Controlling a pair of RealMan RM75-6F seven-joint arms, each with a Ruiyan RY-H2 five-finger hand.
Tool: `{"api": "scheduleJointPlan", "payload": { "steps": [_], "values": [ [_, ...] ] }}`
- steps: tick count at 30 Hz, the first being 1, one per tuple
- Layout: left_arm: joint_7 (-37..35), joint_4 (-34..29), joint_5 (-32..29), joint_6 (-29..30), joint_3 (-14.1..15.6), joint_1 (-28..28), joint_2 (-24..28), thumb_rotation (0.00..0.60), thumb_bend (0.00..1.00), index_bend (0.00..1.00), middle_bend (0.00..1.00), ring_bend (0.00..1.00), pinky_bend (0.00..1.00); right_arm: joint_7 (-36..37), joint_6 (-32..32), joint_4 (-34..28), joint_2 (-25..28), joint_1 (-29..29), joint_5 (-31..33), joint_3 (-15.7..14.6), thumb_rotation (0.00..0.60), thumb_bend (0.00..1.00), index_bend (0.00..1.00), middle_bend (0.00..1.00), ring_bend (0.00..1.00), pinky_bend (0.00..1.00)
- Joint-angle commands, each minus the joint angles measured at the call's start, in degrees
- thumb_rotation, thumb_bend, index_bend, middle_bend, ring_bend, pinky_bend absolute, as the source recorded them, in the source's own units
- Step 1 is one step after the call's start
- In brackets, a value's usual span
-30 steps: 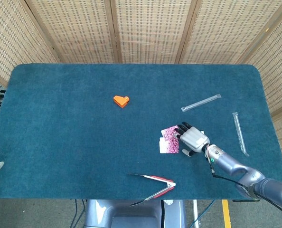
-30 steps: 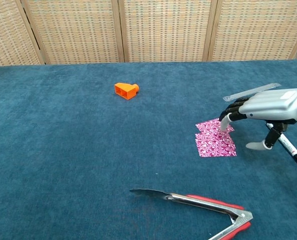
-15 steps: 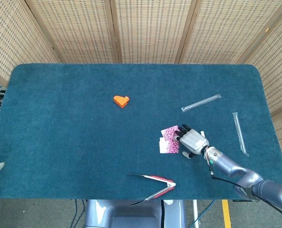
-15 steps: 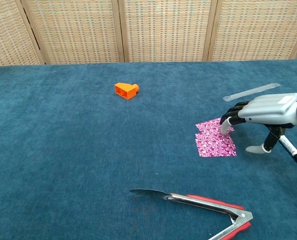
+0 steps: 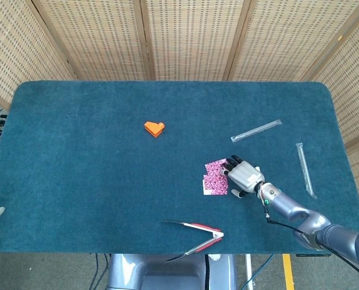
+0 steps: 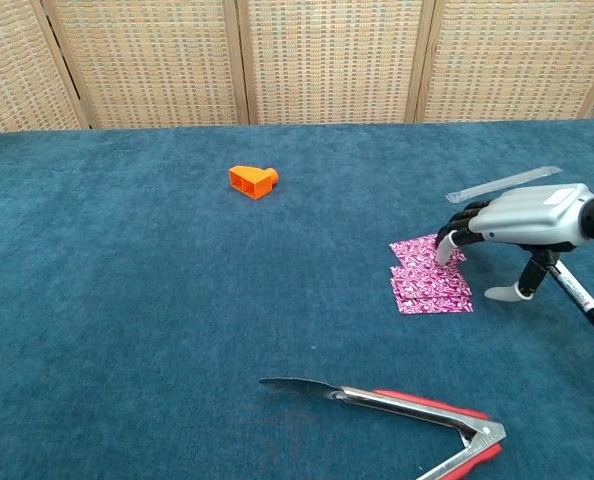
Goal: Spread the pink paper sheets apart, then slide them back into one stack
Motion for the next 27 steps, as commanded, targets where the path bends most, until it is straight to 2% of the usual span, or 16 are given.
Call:
{"api": "scheduleJointPlan", "payload": {
  "steps": [1,11,20,27],
  "values": [
    [-0.1,0.1,0.0,0.1,0.0,0.1,0.0,0.6,0.04,0.12,0.0,0.0,0.0,0.0,-0.3,0.5,-0.3,0.3,0.1,0.2,0.6,0.45,0.18,0.1,0.0,0.0],
    [-0.7,0.6,-0.2,0.3,0.0,0.4,0.0,0.6,0.04,0.12,0.0,0.0,0.0,-0.9,-1.9,2.2,-0.6,2.0,1.2,1.6,0.6,0.45,0.18,0.1,0.0,0.0],
    [-1.1,0.9,-0.1,0.0,0.0,0.3,-0.3,0.6,0.04,0.12,0.0,0.0,0.0,-1.2,-0.1,-2.7,1.9,1.2,1.9,2.0,0.6,0.45,0.18,0.1,0.0,0.0],
    [-1.2,1.0,0.2,-0.2,0.2,0.3,-0.5,0.6,0.04,0.12,0.0,0.0,0.0,-2.0,1.4,-8.1,3.9,-0.3,0.6,0.2,0.6,0.44,0.18,0.1,0.0,0.0]
  ]
}}
